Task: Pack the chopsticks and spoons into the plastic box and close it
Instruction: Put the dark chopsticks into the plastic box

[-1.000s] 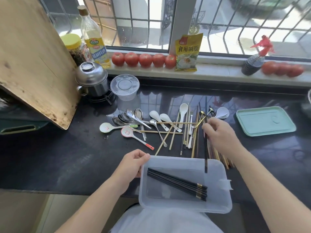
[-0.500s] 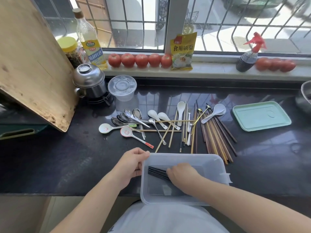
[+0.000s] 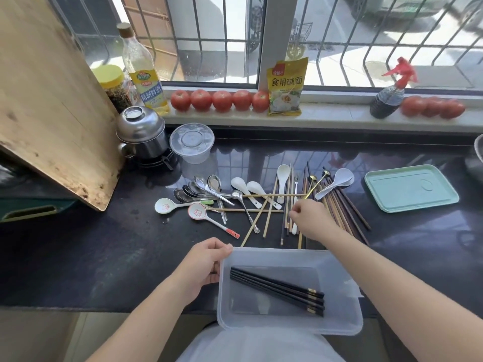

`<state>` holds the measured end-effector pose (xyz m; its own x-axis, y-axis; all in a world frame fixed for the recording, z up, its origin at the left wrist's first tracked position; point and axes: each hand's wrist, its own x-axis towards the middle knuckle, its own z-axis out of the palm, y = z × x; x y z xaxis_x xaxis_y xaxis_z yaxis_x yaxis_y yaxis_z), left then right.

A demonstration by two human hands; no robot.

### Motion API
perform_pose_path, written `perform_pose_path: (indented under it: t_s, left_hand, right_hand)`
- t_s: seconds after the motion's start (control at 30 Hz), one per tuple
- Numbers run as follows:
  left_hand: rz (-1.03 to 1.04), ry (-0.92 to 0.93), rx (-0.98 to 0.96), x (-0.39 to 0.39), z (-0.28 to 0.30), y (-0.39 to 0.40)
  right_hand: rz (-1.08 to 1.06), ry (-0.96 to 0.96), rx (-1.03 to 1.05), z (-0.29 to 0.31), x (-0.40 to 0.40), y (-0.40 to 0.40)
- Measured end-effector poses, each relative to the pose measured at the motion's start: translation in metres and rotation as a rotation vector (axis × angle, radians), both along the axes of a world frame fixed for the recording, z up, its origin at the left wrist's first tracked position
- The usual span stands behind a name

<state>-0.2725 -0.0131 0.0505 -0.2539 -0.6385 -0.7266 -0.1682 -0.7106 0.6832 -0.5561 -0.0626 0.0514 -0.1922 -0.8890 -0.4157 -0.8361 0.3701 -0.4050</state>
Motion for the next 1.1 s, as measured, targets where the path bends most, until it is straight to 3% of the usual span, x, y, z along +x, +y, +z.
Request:
perform_pose_path:
  t_s: [0.13,0.37,0.83,1.0,1.1]
  left_hand:
    - [0.005,-0.011,0.007,0.001,-0.002,0.001]
    - [0.015,-0.020,0.012,0.000,-0.007,-0.001]
    - [0.042,0.007,0.013,0.000,-0.009,0.000]
    - [0.036,0.010,0.006,-0.001,-0.009,0.000]
    - [0.027,0.002,-0.010,-0.002,-0.008,0.000]
  right_hand:
    - [-0.009,0.101,0.199,-0.041,-0.009,-0.029]
    - [-0.218,0.114,0.220,-0.064,0.007,-0.044]
    - [-0.058,0.334,0.254,-0.058,0.037,-0.041]
    - [-0.041,0.226,0.342,-0.061,0.043,-0.033]
    - [-0.086,0.044,0.403,-0.061,0.037,-0.034]
